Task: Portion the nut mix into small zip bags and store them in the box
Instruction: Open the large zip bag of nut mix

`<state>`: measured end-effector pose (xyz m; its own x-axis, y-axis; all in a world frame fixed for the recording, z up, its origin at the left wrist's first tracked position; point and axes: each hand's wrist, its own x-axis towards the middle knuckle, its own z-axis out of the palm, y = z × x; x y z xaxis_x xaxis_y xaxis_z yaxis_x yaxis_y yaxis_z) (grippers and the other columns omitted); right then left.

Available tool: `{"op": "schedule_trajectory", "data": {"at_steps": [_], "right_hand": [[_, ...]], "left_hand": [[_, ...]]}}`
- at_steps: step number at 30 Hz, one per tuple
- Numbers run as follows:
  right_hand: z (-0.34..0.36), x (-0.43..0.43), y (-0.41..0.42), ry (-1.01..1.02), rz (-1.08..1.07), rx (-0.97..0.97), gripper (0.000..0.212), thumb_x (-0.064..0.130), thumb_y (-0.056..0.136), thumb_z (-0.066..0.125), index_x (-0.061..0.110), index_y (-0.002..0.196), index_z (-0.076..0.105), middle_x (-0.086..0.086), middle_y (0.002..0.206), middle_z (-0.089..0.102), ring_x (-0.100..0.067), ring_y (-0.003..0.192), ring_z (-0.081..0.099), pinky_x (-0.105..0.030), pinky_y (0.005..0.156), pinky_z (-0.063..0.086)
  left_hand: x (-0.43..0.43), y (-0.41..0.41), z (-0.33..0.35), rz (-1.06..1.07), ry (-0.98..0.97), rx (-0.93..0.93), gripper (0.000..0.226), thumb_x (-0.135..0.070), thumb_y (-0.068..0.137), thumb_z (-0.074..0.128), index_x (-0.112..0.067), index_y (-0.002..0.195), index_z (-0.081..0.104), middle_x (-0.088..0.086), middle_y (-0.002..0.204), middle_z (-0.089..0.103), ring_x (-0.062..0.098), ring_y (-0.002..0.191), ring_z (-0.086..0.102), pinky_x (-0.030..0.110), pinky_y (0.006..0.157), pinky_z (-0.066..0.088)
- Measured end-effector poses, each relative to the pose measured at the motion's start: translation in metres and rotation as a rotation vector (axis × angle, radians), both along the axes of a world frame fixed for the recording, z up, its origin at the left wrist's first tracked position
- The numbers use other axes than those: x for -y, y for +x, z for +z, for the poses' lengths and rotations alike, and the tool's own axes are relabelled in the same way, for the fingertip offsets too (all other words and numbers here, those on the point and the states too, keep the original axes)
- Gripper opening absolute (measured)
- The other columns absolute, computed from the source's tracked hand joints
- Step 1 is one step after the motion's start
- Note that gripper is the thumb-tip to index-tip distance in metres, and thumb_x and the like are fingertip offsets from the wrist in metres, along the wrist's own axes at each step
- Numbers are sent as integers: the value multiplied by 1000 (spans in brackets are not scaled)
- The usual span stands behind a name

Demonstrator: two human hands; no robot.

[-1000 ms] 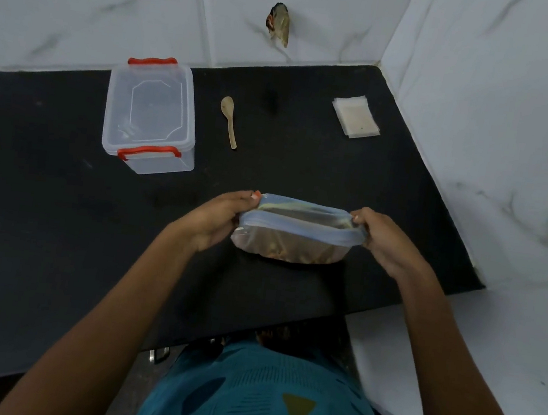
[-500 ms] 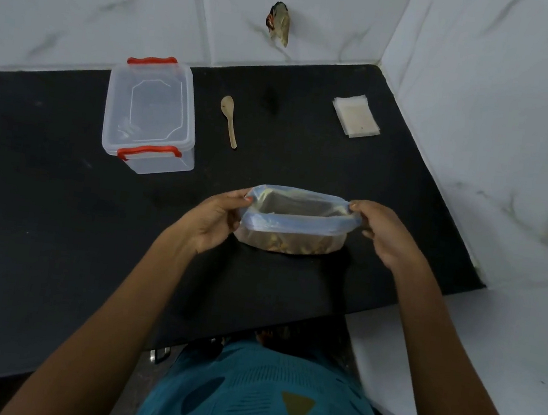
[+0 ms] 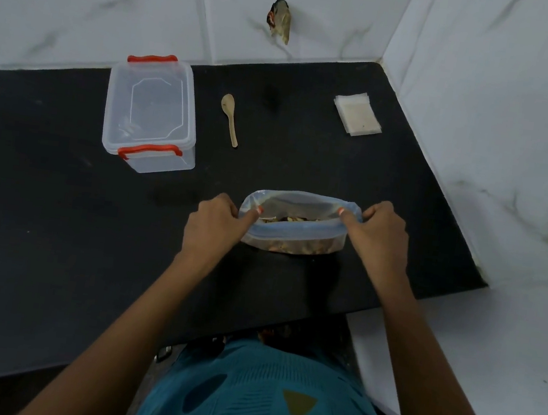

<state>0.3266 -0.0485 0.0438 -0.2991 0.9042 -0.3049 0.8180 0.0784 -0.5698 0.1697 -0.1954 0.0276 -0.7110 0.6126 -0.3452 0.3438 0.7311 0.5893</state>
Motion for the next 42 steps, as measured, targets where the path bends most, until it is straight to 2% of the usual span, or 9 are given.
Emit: {"op": "schedule_trajectory", "data": {"at_steps": [5,8,11,15,20,23,27,34,42], "right_hand": [[0,-2,-2,-60,10,-15,30,23,85,64,10,108,49,-3,96,51,-10,76,53,-21,57,42],[1,-4,-1,-144,20,-73,13,13,85,63,12,97,58,-1,88,54,-5,70,52,-17,56,41],[6,-10,4,-318,-64,-187,7,7,84,62,14,87,60,-2,91,59,-11,83,59,-26,71,52],[8,-18,17,-739,-194,-506,13,-3,84,58,7,92,59,-7,92,64,-14,85,63,-23,64,56],[-9,-18,21,-1008,-352,-739,17,-5,88,49,10,84,54,-7,83,63,-13,74,67,-24,62,57],[-15,-19,21,-1111,-510,-885,19,-4,91,44,11,80,49,-9,85,64,-17,74,67,-29,62,56],[-22,-17,18,-1163,-618,-984,27,-3,92,42,12,70,46,-7,64,68,-16,59,69,-27,50,57],[-18,-17,16,-975,-511,-962,31,-5,93,38,17,75,52,-6,91,62,-17,90,60,-31,83,50],[-20,-5,12,-853,-354,-933,12,6,89,52,13,95,59,-7,109,60,-18,97,59,-32,84,51]], "left_hand": [[-7,5,5,-33,-2,2,21,-34,90,56,-13,87,56,-3,71,54,7,64,54,18,53,41],[-7,4,6,-7,79,152,8,-24,91,55,-17,90,57,0,86,60,11,79,60,24,68,50],[-4,3,11,175,252,560,8,-14,92,52,-15,89,60,4,94,61,13,87,60,25,76,52],[-2,1,14,542,481,1109,12,-4,91,48,-7,90,60,8,93,62,15,87,61,25,68,56],[-2,-3,8,757,588,1413,14,-4,93,46,-2,88,59,14,87,64,20,66,69,25,64,55],[-2,-4,3,801,630,1516,17,-7,94,44,-1,89,59,16,90,64,23,81,66,26,65,55],[-7,2,0,824,674,1552,19,-7,96,41,0,93,58,18,97,61,20,102,58,29,77,52],[0,-2,-1,699,520,1398,14,-9,92,46,-7,94,60,8,90,62,17,88,60,30,80,49],[-13,9,-3,456,417,709,25,-16,96,33,-9,120,36,10,104,55,19,85,60,27,61,51]]}}
